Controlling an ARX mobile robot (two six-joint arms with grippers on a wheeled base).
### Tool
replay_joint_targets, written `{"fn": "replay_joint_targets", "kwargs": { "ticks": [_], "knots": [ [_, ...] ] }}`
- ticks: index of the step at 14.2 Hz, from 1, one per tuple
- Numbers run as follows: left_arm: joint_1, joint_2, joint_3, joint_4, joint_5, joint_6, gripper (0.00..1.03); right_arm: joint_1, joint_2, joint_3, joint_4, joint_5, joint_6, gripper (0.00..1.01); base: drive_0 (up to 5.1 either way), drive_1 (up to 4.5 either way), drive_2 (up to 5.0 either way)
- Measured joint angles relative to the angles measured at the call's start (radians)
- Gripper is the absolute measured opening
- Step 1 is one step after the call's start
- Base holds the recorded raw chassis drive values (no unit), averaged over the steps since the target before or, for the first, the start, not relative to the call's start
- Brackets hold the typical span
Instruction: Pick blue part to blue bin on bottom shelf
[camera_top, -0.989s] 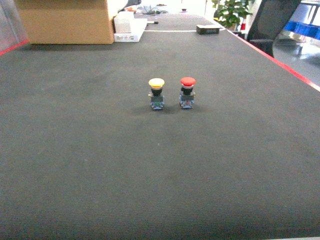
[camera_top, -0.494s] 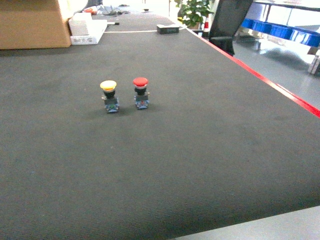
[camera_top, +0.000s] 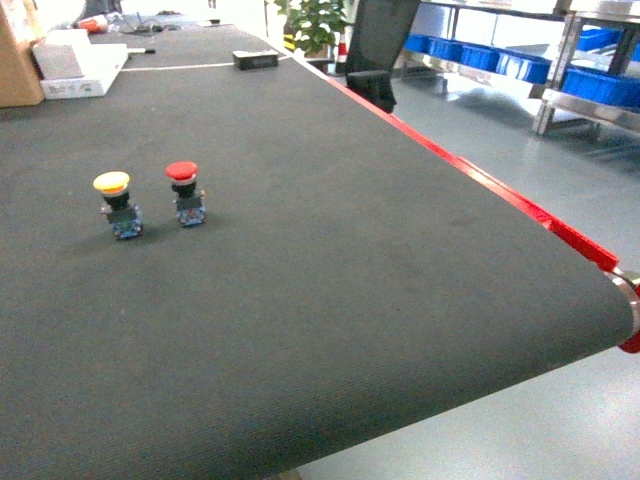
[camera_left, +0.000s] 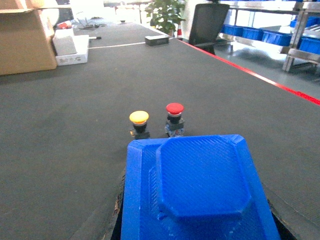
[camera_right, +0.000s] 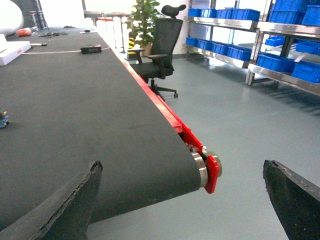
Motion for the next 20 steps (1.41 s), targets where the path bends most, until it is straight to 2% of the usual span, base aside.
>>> {"fn": "replay_joint_targets", "kwargs": {
  "ticks": [20],
  "knots": [
    [-0.001, 0.000, 0.000, 0.000, 0.001, 0.000, 0.44, 0.000, 0.000, 0.000, 0.000, 0.000, 0.000, 0.98, -1.6, -1.56, -1.6]
  ]
}}
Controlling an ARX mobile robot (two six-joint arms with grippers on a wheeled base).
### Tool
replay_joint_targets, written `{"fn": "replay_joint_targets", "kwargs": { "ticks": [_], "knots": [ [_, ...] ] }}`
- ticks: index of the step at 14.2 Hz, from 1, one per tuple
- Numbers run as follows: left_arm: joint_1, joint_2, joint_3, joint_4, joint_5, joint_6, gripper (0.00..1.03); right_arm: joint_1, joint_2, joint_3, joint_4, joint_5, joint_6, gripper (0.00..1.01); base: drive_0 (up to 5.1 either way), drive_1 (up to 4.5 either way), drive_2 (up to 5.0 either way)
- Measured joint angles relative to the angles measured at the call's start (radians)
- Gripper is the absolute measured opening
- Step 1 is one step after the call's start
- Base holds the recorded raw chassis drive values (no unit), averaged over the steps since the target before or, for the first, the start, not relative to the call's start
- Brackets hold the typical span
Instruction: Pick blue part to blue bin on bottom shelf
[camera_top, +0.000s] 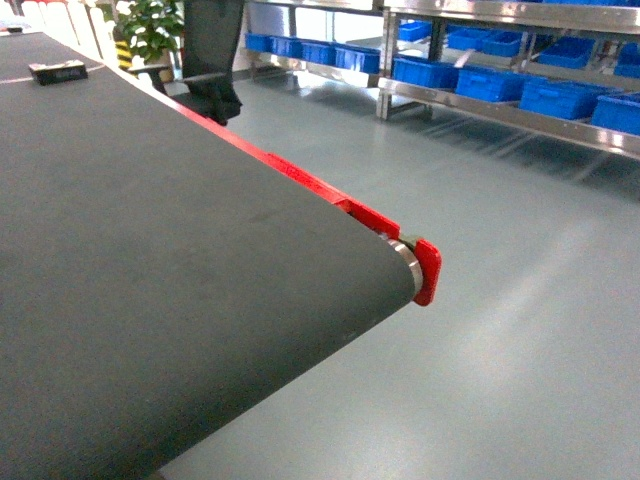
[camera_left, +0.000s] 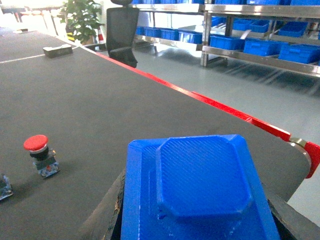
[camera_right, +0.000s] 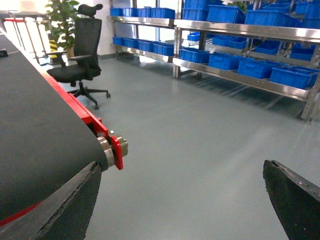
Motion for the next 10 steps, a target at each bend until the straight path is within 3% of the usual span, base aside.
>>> {"fn": "replay_joint_targets", "kwargs": {
  "ticks": [10],
  "knots": [
    [0.000, 0.000, 0.000, 0.000, 0.000, 0.000, 0.44, 0.000, 0.000, 0.000, 0.000, 0.000, 0.000, 0.98, -1.6, -1.58, -1.6]
  ]
}}
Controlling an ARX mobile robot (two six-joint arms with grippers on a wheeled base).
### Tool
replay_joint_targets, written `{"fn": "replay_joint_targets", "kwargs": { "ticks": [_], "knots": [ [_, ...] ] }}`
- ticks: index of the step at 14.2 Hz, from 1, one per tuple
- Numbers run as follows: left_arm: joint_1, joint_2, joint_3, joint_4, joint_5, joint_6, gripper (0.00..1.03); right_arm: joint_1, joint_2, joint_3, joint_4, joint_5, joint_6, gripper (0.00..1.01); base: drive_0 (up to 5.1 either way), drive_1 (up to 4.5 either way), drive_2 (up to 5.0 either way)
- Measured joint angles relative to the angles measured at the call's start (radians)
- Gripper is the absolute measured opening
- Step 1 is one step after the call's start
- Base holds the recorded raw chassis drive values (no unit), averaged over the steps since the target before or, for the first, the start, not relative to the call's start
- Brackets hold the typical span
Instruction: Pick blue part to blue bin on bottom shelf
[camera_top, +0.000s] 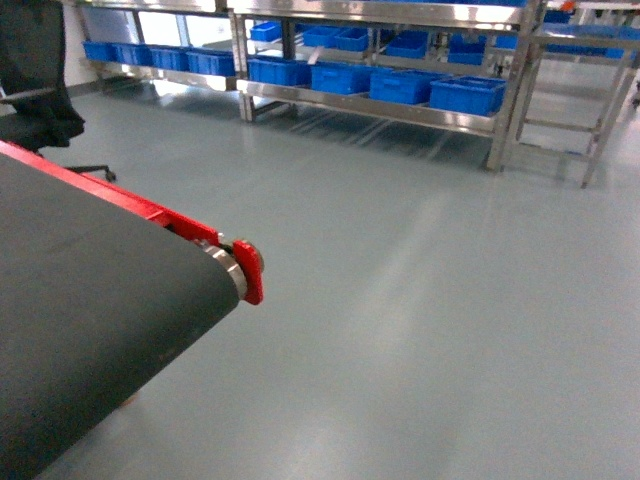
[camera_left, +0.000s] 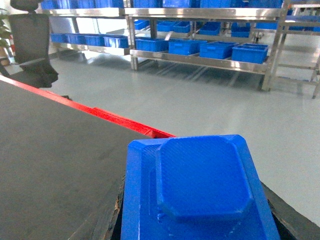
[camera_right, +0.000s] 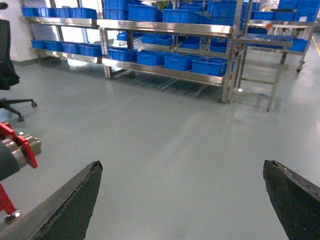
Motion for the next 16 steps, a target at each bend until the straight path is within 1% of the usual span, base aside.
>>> {"fn": "replay_joint_targets", "kwargs": {
  "ticks": [16],
  "knots": [
    [0.000, 0.000, 0.000, 0.000, 0.000, 0.000, 0.44, 0.000, 0.000, 0.000, 0.000, 0.000, 0.000, 0.98, -1.6, -1.56, -1.6]
  ]
}}
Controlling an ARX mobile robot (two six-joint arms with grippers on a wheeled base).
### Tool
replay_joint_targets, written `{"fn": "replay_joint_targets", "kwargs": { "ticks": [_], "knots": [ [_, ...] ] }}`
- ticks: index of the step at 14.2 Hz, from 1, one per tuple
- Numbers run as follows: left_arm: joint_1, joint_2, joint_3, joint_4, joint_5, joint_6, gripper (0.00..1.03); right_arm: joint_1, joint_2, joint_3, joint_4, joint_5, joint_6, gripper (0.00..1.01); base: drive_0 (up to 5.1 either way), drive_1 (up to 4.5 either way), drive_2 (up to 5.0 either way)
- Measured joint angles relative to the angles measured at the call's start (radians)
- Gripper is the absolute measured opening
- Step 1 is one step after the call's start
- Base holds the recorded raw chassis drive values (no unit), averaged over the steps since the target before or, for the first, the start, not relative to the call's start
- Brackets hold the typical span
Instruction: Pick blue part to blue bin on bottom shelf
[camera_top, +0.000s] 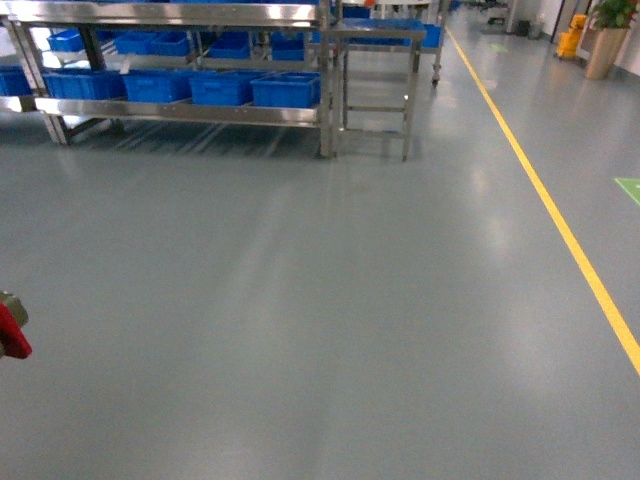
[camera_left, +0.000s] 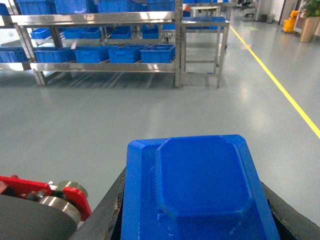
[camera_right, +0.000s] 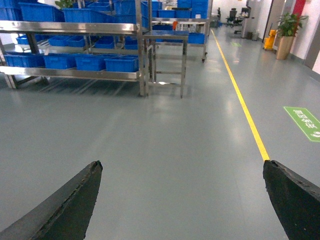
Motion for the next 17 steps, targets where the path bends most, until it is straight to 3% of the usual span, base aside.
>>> {"fn": "replay_joint_targets", "kwargs": {
  "ticks": [14, 17],
  "knots": [
    [-0.001, 0.001, 0.000, 0.000, 0.000, 0.000, 0.44, 0.000, 0.000, 0.000, 0.000, 0.000, 0.000, 0.98, -0.2, -0.22, -0.2],
    [-0.001, -0.002, 0.000, 0.000, 0.000, 0.000, 0.44, 0.000, 0.000, 0.000, 0.000, 0.000, 0.000, 0.98, 0.0, 2.83, -2.9]
  ]
}}
